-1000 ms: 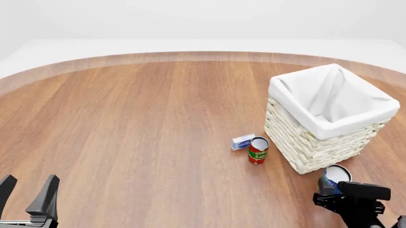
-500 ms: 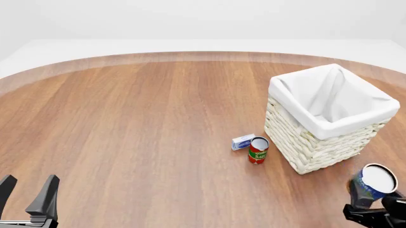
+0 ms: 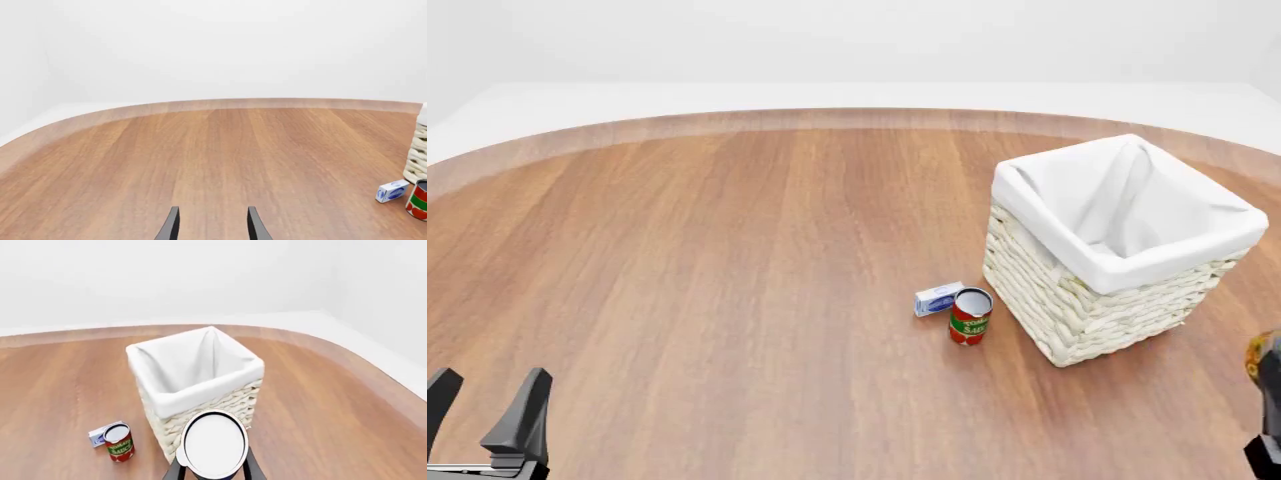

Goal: Pick up the alphabet soup and the cream cheese box, and put them in the basket.

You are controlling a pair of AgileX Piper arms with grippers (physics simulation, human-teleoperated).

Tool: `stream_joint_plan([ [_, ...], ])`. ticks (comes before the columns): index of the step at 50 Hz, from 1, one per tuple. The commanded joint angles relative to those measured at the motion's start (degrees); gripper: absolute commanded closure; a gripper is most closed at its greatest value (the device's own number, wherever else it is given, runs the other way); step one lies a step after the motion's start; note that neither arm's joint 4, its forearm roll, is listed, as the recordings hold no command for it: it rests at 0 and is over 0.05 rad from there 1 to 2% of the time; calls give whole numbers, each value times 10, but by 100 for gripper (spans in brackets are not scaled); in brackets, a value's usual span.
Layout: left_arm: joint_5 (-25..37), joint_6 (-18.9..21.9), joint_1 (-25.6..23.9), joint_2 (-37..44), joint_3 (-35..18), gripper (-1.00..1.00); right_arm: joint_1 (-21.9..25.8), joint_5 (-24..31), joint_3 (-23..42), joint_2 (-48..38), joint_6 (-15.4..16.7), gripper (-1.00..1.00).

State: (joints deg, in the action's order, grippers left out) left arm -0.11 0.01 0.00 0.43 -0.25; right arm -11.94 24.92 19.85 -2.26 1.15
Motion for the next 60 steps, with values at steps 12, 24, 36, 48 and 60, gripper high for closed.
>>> stream_joint_plan([
  [12, 0, 0, 0, 0, 0, -100, 24, 67, 170, 16, -8, 100],
  [24, 0, 0, 0, 0, 0, -100, 35, 26, 207, -42, -4, 100],
  [36, 0, 0, 0, 0, 0, -100, 31, -12, 253, -124, -21, 100],
  [48, 0, 0, 0, 0, 0, -100, 37, -58, 286, -209, -27, 100],
  [60, 0, 0, 0, 0, 0, -100, 64, -82, 307, -301, -29, 100],
])
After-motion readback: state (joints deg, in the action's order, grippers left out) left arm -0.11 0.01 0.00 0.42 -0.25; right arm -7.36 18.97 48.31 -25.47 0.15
